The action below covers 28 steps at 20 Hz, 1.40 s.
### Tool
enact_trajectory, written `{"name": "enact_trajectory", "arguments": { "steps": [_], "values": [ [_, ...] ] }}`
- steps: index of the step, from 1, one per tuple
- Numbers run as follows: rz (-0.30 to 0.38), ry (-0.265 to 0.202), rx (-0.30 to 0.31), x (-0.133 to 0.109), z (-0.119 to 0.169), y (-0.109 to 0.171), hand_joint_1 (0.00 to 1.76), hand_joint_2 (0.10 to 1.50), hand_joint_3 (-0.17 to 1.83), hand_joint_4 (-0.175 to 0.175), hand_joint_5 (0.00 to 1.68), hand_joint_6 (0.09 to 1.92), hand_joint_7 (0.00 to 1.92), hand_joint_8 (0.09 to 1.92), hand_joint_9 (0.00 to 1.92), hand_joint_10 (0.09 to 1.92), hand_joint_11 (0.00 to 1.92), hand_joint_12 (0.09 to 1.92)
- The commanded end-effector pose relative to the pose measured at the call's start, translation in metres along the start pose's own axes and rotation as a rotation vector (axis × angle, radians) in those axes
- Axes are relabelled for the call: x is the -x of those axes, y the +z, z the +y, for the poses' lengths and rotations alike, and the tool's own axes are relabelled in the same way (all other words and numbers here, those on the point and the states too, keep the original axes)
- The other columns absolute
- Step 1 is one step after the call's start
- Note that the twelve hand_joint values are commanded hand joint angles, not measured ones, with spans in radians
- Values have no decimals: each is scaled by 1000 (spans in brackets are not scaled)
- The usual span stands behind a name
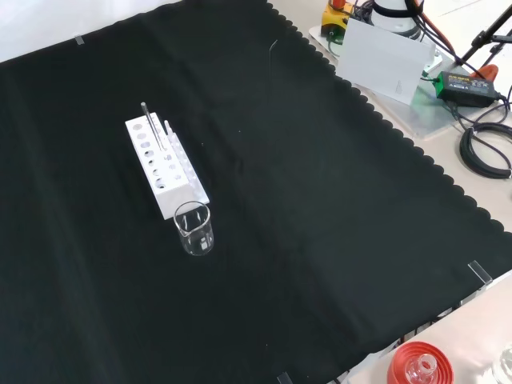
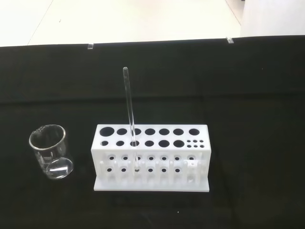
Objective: Take the glass rod from the white test tube rack.
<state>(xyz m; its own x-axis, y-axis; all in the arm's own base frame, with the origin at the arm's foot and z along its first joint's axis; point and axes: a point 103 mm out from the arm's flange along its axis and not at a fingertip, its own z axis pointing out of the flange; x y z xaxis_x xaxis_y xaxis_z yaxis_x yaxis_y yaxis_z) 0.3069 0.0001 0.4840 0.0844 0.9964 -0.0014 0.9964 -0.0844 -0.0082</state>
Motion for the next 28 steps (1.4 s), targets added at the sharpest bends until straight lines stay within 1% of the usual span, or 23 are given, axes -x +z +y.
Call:
{"name": "enact_trajectory", "arguments": {
  "steps": [1,5,12,16,19,21,24,28],
  "values": [
    [-7,-1,7,0,1,-1,596,725,597,-15,64,87,3,466,10,769,0,1174],
    [-7,-2,9,1,1,-1,592,776,501,-14,73,87,0,483,0,790,0,1208],
    [-17,-4,5,-2,2,-1,590,789,478,-13,81,87,0,505,0,796,0,1223],
    [-31,-11,12,-9,3,-3,584,801,458,-11,108,87,0,570,0,824,0,1258],
    [-10,-18,18,-10,3,0,576,810,448,-10,125,87,0,612,0,844,0,1289],
    [-4,-24,26,-11,3,1,572,815,443,-9,135,87,3,644,0,861,0,1316],
    [3,-41,20,-17,5,1,567,818,441,-8,154,87,24,677,0,888,0,1351],
    [4,-66,19,-23,15,-5,555,820,443,-3,186,87,52,707,23,930,0,1483]
  ]
}}
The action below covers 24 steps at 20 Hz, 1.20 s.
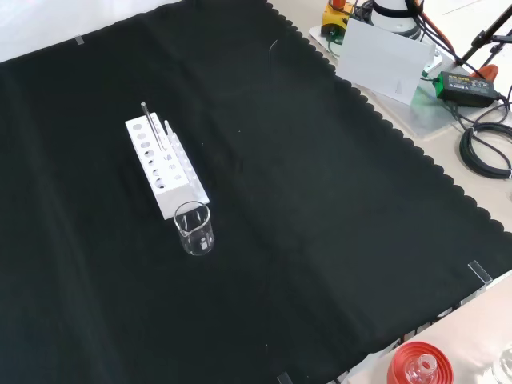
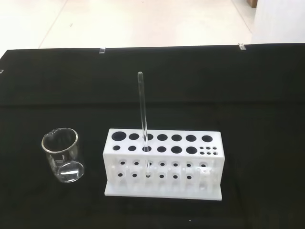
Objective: Take the glass rod from the white test tube rack.
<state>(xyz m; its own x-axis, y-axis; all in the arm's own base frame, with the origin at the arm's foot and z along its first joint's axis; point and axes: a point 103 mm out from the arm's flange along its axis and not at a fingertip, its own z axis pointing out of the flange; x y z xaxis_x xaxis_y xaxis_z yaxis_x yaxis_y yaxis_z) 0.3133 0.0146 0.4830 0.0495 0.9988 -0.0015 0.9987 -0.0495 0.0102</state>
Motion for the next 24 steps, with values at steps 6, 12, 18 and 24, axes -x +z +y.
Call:
{"name": "enact_trajectory", "arguments": {
  "steps": [6,12,18,24],
  "values": [
    [13,-51,8,-12,29,-12,547,818,450,0,240,87,116,738,87,965,46,1527],
    [15,-80,-35,-16,53,-9,544,815,459,6,278,87,187,753,222,960,191,1478],
    [3,-93,-76,-17,79,-9,541,817,462,10,293,87,227,761,280,955,250,1458],
    [-11,-101,-101,-18,104,-10,527,822,463,11,304,87,237,762,292,949,266,1450]
  ]
}}
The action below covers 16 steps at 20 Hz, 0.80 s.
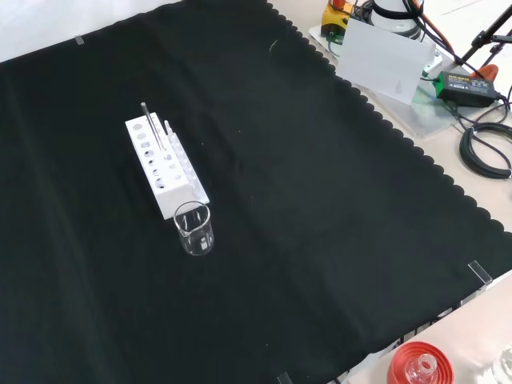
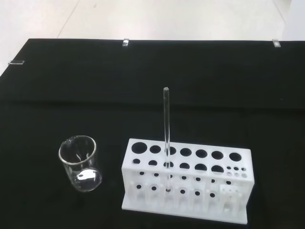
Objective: Take the glass rod from the white test tube rack.
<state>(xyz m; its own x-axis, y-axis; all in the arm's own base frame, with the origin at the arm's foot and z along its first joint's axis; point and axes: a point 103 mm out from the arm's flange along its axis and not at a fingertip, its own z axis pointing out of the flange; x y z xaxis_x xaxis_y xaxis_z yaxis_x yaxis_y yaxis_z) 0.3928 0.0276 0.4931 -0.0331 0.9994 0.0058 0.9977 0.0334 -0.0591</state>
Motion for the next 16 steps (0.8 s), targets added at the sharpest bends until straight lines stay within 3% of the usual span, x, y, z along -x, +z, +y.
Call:
{"name": "enact_trajectory", "arguments": {
  "steps": [1,16],
  "values": [
    [-16,-19,-35,2,29,-3,526,823,463,12,306,87,239,762,291,948,263,1450],
    [-59,-64,-126,-2,96,19,594,829,454,9,349,87,295,758,368,925,303,1453]
  ]
}}
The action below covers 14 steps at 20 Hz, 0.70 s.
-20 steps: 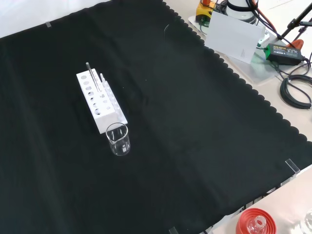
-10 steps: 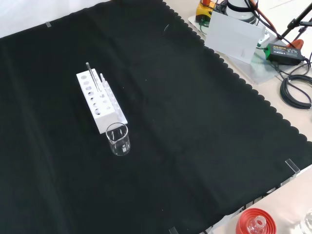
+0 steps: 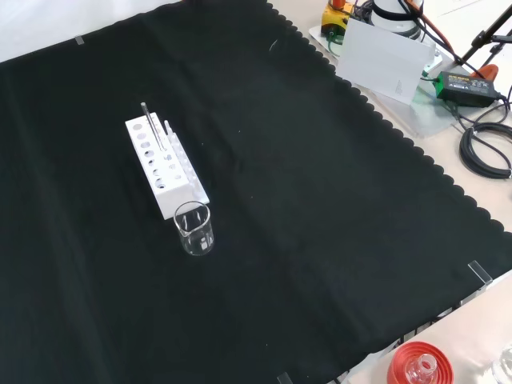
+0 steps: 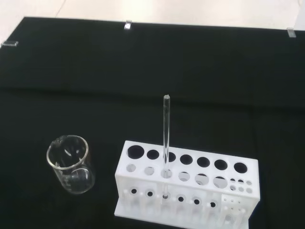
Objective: Take the glass rod from the white test tube rack.
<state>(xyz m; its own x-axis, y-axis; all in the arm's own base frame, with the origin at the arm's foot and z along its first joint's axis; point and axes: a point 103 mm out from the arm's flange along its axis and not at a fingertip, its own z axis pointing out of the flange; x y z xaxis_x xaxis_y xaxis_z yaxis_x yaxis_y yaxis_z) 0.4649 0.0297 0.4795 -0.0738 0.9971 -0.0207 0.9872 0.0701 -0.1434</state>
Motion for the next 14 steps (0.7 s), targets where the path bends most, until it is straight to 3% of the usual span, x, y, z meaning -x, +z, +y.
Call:
{"name": "enact_trajectory", "arguments": {
  "steps": [1,14],
  "values": [
    [-26,-26,-44,0,28,8,597,829,454,9,351,87,297,758,373,924,307,1453],
    [23,-64,-96,8,73,23,573,830,456,7,354,87,312,758,431,904,346,1440]
  ]
}}
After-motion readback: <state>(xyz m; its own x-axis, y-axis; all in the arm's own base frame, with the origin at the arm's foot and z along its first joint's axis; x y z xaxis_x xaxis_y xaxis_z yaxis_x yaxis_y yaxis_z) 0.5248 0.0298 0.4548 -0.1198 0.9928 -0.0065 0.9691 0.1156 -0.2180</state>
